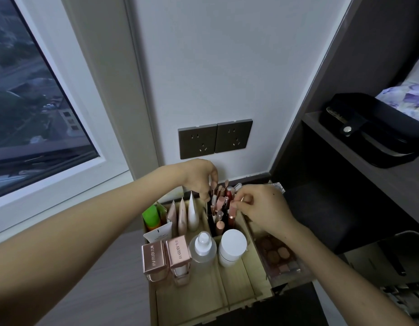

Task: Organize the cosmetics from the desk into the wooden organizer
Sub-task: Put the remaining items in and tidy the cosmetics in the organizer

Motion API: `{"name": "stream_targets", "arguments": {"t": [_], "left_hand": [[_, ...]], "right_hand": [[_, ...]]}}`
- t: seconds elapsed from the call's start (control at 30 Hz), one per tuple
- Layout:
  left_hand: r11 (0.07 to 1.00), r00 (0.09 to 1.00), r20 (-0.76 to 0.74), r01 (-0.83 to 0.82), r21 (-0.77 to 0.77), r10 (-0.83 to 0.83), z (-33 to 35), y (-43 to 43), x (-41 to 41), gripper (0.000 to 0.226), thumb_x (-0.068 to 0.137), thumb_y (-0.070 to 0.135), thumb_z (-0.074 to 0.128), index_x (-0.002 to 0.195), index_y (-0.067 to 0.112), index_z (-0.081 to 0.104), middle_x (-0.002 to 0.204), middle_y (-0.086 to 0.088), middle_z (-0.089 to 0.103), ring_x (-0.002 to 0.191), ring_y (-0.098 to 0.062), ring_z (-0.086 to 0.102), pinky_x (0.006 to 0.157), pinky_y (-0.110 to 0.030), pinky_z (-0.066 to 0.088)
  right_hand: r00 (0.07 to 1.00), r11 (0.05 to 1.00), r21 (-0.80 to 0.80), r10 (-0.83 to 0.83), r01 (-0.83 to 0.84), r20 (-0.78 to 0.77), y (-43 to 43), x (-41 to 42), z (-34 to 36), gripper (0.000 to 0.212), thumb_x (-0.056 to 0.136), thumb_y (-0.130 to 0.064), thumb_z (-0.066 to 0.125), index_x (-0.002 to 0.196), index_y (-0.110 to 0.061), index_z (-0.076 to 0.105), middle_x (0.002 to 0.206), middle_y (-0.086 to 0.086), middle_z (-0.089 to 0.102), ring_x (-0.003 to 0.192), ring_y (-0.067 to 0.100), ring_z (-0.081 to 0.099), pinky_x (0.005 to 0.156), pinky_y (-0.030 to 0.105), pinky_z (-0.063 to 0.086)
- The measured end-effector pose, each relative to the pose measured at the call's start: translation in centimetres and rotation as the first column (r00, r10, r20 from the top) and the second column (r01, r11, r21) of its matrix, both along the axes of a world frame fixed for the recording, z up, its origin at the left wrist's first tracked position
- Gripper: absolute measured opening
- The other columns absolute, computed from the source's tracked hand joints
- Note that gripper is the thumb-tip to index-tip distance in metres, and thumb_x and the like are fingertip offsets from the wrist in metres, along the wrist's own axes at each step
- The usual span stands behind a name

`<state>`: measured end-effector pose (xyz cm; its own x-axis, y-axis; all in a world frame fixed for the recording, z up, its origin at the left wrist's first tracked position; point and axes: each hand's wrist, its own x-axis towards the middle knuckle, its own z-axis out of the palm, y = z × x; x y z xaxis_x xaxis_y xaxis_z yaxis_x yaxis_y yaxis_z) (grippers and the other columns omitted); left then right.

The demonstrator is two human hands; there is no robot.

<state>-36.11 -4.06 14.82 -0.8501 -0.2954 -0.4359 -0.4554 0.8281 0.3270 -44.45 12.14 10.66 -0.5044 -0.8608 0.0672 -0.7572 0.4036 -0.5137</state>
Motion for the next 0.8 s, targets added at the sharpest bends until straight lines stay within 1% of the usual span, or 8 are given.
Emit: {"name": "stream_targets", "arguments": {"t": [0.2, 0.33, 0.4, 0.47, 0.57, 0.67, 0.73, 0.8], "left_hand": [[1.000, 0.999, -0.038, -0.020, 0.004, 0.020, 0.5, 0.1, 0.2, 0.044, 0.074, 0.010, 0.072, 0.117, 0.009, 0.061, 0.097, 0.000, 0.056, 0.086, -0.017, 0.050, 0.077, -0.024, 0.039], [0.999, 0.993, -0.110, -0.042, -0.026, 0.039, 1.2, -0.1, 0.6, 0.043, 0.078, 0.015, 0.069, 0.119, 0.012, 0.059, 0.113, -0.006, 0.063, 0.091, -0.018, 0.050, 0.078, -0.020, 0.036], [0.998, 0.987, -0.153, -0.060, -0.037, 0.054, 1.9, -0.1, 1.2, 0.040, 0.080, 0.018, 0.068, 0.119, 0.013, 0.059, 0.116, -0.006, 0.065, 0.098, -0.019, 0.054, 0.077, -0.019, 0.033], [0.995, 0.974, -0.210, -0.095, -0.036, 0.085, 2.5, -0.2, 1.9, 0.035, 0.082, 0.019, 0.066, 0.117, 0.015, 0.061, 0.112, -0.004, 0.067, 0.094, -0.015, 0.054, 0.075, -0.017, 0.032], [0.987, 0.938, -0.314, -0.160, -0.007, 0.150, 3.2, -0.1, 3.4, 0.024, 0.084, 0.018, 0.064, 0.108, 0.014, 0.065, 0.106, -0.004, 0.068, 0.086, -0.012, 0.053, 0.075, -0.018, 0.036], [0.971, 0.868, -0.438, -0.232, 0.061, 0.235, 3.5, 0.1, 5.6, 0.014, 0.086, 0.014, 0.061, 0.097, 0.011, 0.069, 0.098, -0.002, 0.069, 0.081, -0.011, 0.056, 0.067, -0.015, 0.040], [0.950, 0.819, -0.485, -0.294, 0.107, 0.308, 3.5, 0.3, 7.5, 0.013, 0.086, 0.013, 0.060, 0.094, 0.009, 0.070, 0.090, -0.001, 0.069, 0.079, -0.013, 0.058, 0.071, -0.019, 0.042], [0.918, 0.767, -0.509, -0.367, 0.151, 0.390, 3.1, 0.6, 9.6, 0.011, 0.087, 0.012, 0.059, 0.090, 0.009, 0.070, 0.078, 0.001, 0.067, 0.076, -0.016, 0.060, 0.076, -0.023, 0.043]], "right_hand": [[0.997, 0.996, -0.041, -0.077, 0.076, -0.023, 0.0, -1.0, 1.3, 0.013, 0.084, -0.027, 0.068, 0.092, -0.018, 0.071, 0.080, -0.004, 0.065, 0.071, 0.008, 0.058, 0.060, 0.015, 0.044], [0.997, 0.996, -0.049, -0.076, 0.076, -0.009, 0.5, -0.9, 1.9, 0.013, 0.083, -0.027, 0.068, 0.091, -0.017, 0.072, 0.080, -0.001, 0.068, 0.072, 0.010, 0.061, 0.061, 0.020, 0.048], [0.997, 0.996, -0.047, -0.074, 0.074, 0.002, 1.1, -0.7, 2.3, 0.013, 0.083, -0.028, 0.068, 0.090, -0.018, 0.072, 0.080, -0.002, 0.068, 0.074, 0.011, 0.062, 0.064, 0.023, 0.051], [0.997, 0.997, -0.032, -0.073, 0.073, 0.013, 1.8, -0.4, 2.5, 0.013, 0.083, -0.028, 0.068, 0.090, -0.018, 0.072, 0.079, -0.005, 0.066, 0.076, 0.010, 0.062, 0.065, 0.022, 0.051], [0.998, 0.999, -0.016, -0.052, 0.052, 0.034, 3.0, 0.6, 2.5, 0.011, 0.083, -0.028, 0.068, 0.089, -0.019, 0.072, 0.079, -0.005, 0.068, 0.077, 0.009, 0.062, 0.069, 0.024, 0.052], [0.997, 0.999, -0.018, -0.027, 0.029, 0.079, 4.8, 2.2, 2.5, 0.009, 0.084, -0.028, 0.067, 0.086, -0.021, 0.072, 0.074, -0.008, 0.067, 0.073, 0.004, 0.061, 0.068, 0.020, 0.049], [0.994, 0.999, -0.009, -0.030, 0.031, 0.109, 6.0, 3.3, 2.3, 0.008, 0.084, -0.029, 0.066, 0.084, -0.023, 0.072, 0.069, -0.011, 0.066, 0.069, 0.003, 0.061, 0.067, 0.023, 0.051], [0.990, 0.999, 0.010, -0.047, 0.046, 0.135, 7.3, 4.2, 1.8, 0.008, 0.085, -0.029, 0.065, 0.079, -0.026, 0.070, 0.063, -0.010, 0.066, 0.063, 0.004, 0.062, 0.065, 0.030, 0.055]]}}
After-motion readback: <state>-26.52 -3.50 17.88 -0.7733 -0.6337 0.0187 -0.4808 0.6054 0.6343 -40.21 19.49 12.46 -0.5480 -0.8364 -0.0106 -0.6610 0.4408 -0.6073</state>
